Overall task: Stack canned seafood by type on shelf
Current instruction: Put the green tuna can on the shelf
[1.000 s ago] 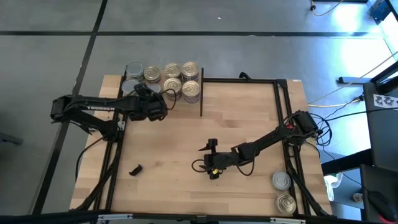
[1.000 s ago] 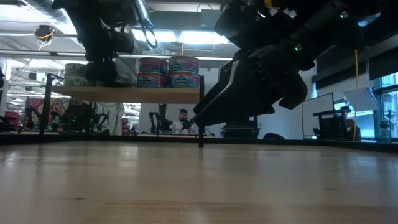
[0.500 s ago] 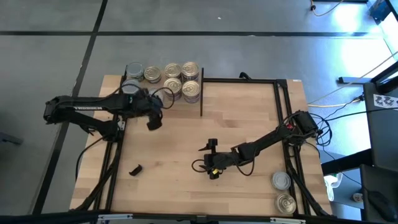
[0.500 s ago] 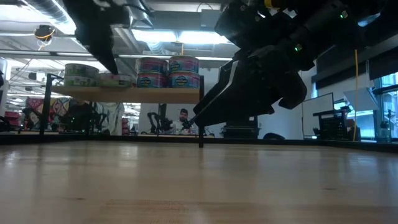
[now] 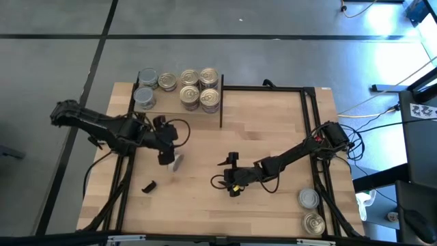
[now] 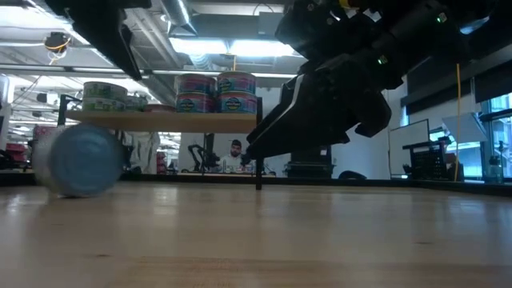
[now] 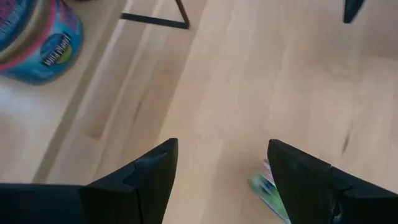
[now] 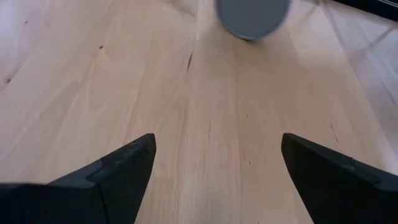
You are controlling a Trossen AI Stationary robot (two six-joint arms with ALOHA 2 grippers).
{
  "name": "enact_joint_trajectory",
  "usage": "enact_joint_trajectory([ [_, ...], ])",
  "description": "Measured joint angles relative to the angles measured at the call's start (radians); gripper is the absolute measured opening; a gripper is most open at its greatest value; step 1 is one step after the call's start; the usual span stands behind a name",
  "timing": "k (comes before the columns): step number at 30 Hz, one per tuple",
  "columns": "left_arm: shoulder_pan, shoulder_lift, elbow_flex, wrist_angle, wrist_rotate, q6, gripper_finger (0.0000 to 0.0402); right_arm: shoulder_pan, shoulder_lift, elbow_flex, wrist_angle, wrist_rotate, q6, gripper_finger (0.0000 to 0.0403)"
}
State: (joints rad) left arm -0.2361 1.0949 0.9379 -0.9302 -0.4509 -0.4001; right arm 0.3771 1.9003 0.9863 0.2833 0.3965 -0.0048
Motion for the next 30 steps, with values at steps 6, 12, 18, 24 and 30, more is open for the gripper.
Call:
enact_joint_trajectory([
  [6, -0.065, 0.022, 0.000, -0.002, 0.067, -0.173, 0.0246, -0.006, 0.000, 0.000, 0.005, 0.003, 0.019, 0.0347],
  [12, -0.199, 0.091, -0.035, -0.005, 0.255, -0.628, 0.0246, -0.006, 0.000, 0.000, -0.001, 0.003, 0.042, 0.0347],
  [18, -0.339, 0.162, -0.037, -0.004, 0.342, -0.918, 0.0246, -0.006, 0.000, 0.000, 0.000, 0.003, 0.046, 0.0347],
  [24, -0.416, 0.215, -0.037, 0.006, 0.342, -1.091, 0.0246, -0.006, 0.000, 0.000, 0.000, 0.003, 0.051, 0.0347],
  [30, -0.447, 0.284, -0.037, 0.096, 0.342, -1.113, 0.0246, -0.006, 0.000, 0.000, 0.003, 0.003, 0.054, 0.0347],
])
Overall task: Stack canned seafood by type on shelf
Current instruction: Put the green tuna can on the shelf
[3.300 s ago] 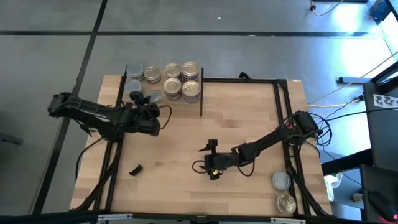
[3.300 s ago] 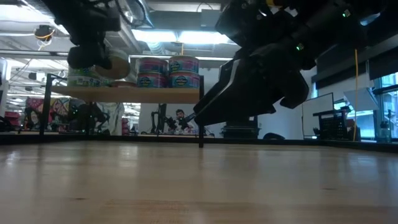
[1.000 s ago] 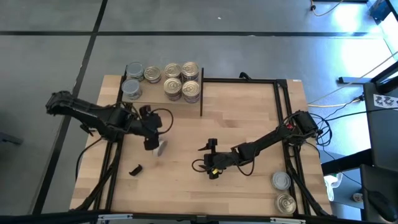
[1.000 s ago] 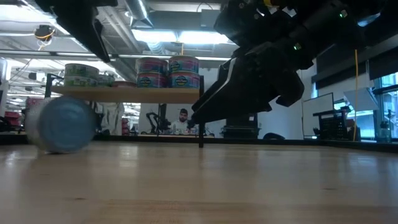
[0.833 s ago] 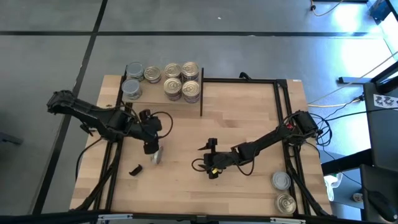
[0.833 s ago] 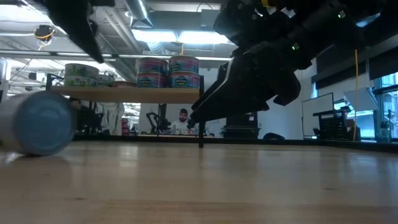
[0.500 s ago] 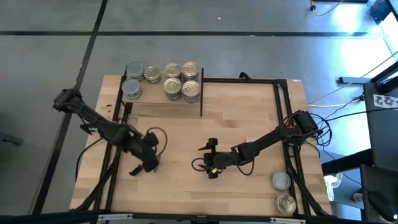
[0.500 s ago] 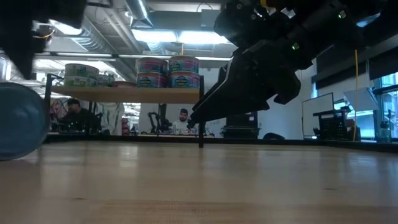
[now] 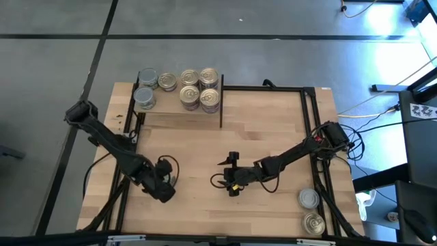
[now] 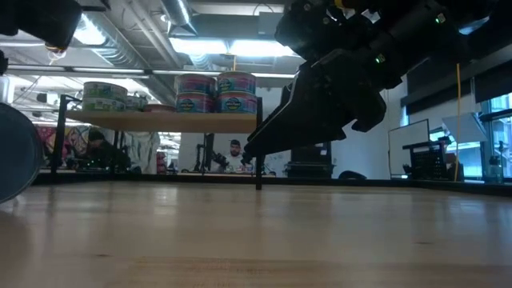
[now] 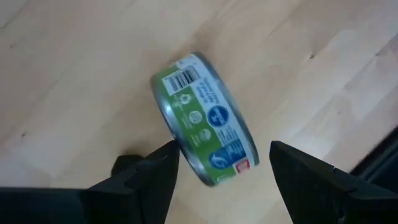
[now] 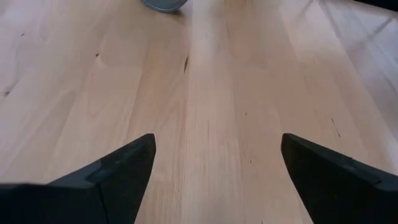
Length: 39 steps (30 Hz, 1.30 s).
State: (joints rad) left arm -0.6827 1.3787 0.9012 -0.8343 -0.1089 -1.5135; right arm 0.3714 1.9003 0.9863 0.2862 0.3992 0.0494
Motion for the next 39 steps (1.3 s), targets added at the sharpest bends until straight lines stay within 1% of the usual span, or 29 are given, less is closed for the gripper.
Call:
enact_joint_trajectory([
  [5, 0.002, 0.069, -0.005, 0.010, 0.000, 0.002, 0.0246, 0.000, 0.000, 0.000, 0.000, 0.000, 0.000, 0.0347],
  [9, 0.002, 0.105, -0.012, 0.015, 0.003, 0.062, 0.0241, 0.000, 0.000, 0.000, 0.001, 0.000, 0.000, 0.0347],
  [11, 0.002, 0.111, -0.013, 0.016, 0.002, 0.094, 0.0223, 0.000, 0.000, 0.000, 0.002, 0.000, 0.000, 0.0347],
  [14, 0.002, 0.112, -0.012, 0.021, -0.017, 0.158, 0.0173, 0.000, 0.000, 0.000, 0.002, 0.000, 0.000, 0.0347],
  [16, 0.002, 0.112, -0.012, 0.038, -0.040, 0.237, 0.0134, 0.000, 0.000, 0.000, 0.002, 0.000, 0.000, 0.0347],
  [17, 0.002, 0.112, -0.012, 0.057, -0.053, 0.275, 0.0129, 0.000, 0.000, 0.000, 0.002, 0.000, 0.000, 0.0346],
  [20, 0.002, 0.112, -0.012, 0.138, -0.110, 0.418, 0.0130, 0.000, 0.000, 0.000, 0.026, -0.021, -0.001, 0.0346],
  [25, 0.015, 0.112, -0.012, 0.300, -0.259, 0.599, 0.0130, 0.000, 0.000, 0.001, 0.175, -0.145, 0.004, 0.0346],
  [27, 0.026, 0.112, -0.012, 0.357, -0.327, 0.658, 0.0130, 0.000, 0.000, 0.001, 0.233, -0.174, 0.015, 0.0346],
  [29, 0.036, 0.112, -0.012, 0.411, -0.369, 0.717, 0.0130, 0.000, 0.000, 0.001, 0.283, -0.188, 0.031, 0.0346],
  [31, 0.046, 0.112, -0.012, 0.466, -0.394, 0.775, 0.0130, 0.000, 0.000, 0.001, 0.325, -0.198, 0.036, 0.0346],
  [34, 0.061, 0.112, -0.012, 0.543, -0.402, 0.851, 0.0130, 0.000, 0.015, 0.003, 0.375, -0.200, 0.037, 0.0346],
  [39, 0.082, 0.112, -0.012, 0.614, -0.406, 0.919, 0.0131, -0.007, 0.036, 0.015, 0.387, -0.200, 0.037, 0.0346],
])
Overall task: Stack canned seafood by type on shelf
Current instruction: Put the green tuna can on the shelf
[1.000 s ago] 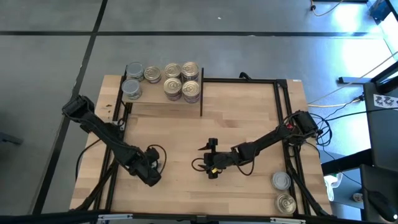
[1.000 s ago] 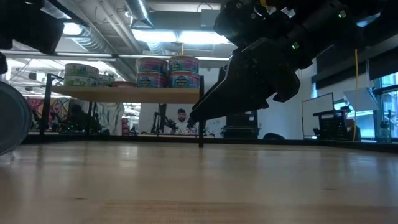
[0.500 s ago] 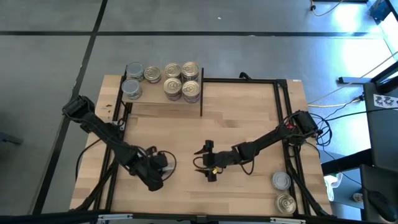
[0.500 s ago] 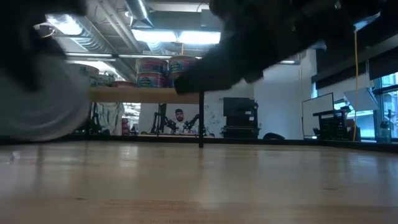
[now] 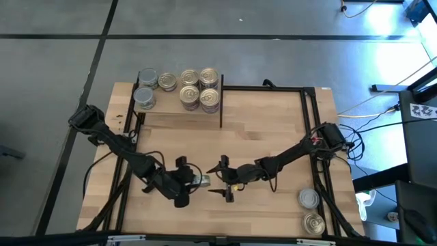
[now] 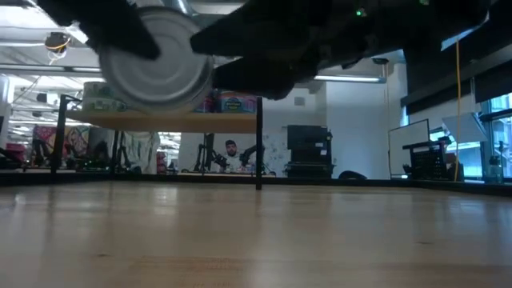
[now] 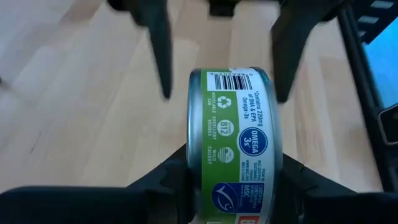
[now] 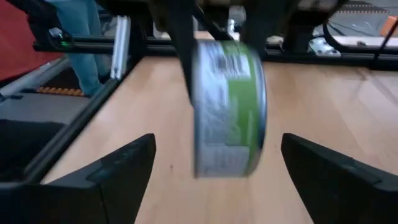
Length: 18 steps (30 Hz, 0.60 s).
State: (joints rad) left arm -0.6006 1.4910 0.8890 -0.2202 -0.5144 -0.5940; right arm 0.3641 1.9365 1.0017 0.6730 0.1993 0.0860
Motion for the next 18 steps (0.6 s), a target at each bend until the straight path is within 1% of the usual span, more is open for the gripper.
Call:
enact_joint_trajectory([
  [4, 0.007, 0.000, 0.000, 0.045, 0.000, 0.048, 0.0131, -0.005, 0.031, 0.039, -0.017, -0.019, -0.009, 0.0345],
  [6, 0.007, -0.001, 0.000, 0.056, 0.001, 0.062, 0.0131, -0.007, 0.047, 0.069, -0.015, -0.035, -0.017, 0.0333],
  [7, 0.007, -0.001, 0.000, 0.053, 0.001, 0.065, 0.0131, -0.007, 0.047, 0.070, -0.020, -0.034, -0.021, 0.0321],
  [9, 0.007, -0.001, 0.000, 0.052, 0.001, 0.070, 0.0132, -0.007, 0.048, 0.078, -0.036, -0.034, -0.032, 0.0283],
  [11, 0.007, -0.001, 0.000, 0.043, 0.003, 0.061, 0.0139, -0.009, 0.048, 0.080, -0.053, -0.032, -0.037, 0.0228],
  [14, 0.013, -0.001, 0.000, 0.057, 0.004, 0.054, 0.0163, -0.014, 0.048, 0.080, -0.082, -0.030, -0.041, 0.0137],
  [18, 0.035, -0.004, 0.002, 0.041, 0.011, 0.107, 0.0201, -0.019, 0.044, 0.079, -0.131, -0.032, -0.045, 0.0141],
])
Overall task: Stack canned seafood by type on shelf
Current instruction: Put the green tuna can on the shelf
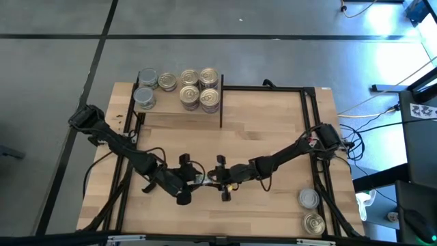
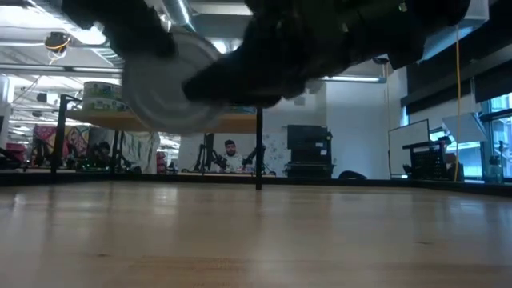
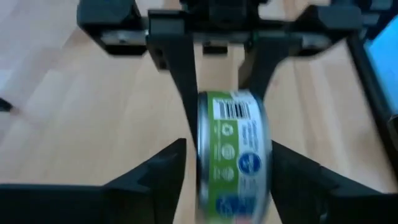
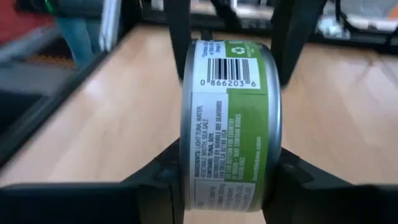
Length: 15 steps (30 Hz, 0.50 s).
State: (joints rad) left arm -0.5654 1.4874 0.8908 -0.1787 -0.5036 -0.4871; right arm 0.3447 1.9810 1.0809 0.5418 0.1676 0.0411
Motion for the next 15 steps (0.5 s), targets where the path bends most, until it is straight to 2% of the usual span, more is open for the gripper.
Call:
enact_joint_trajectory([
  [5, 0.006, -0.063, 0.051, -0.207, 0.011, 0.026, 0.0228, 0.002, -0.079, -0.001, -0.146, 0.056, -0.027, 0.0141],
  [10, -0.038, -0.136, 0.069, -0.262, -0.034, 0.082, 0.0231, -0.011, -0.152, 0.000, -0.285, 0.129, -0.029, 0.0141],
  [13, -0.075, -0.139, 0.070, -0.256, -0.075, 0.180, 0.0232, -0.047, -0.173, 0.000, -0.291, 0.122, -0.019, 0.0141],
  [15, -0.094, -0.120, 0.070, -0.259, -0.107, 0.264, 0.0232, -0.087, -0.174, 0.000, -0.276, 0.060, 0.012, 0.0141],
])
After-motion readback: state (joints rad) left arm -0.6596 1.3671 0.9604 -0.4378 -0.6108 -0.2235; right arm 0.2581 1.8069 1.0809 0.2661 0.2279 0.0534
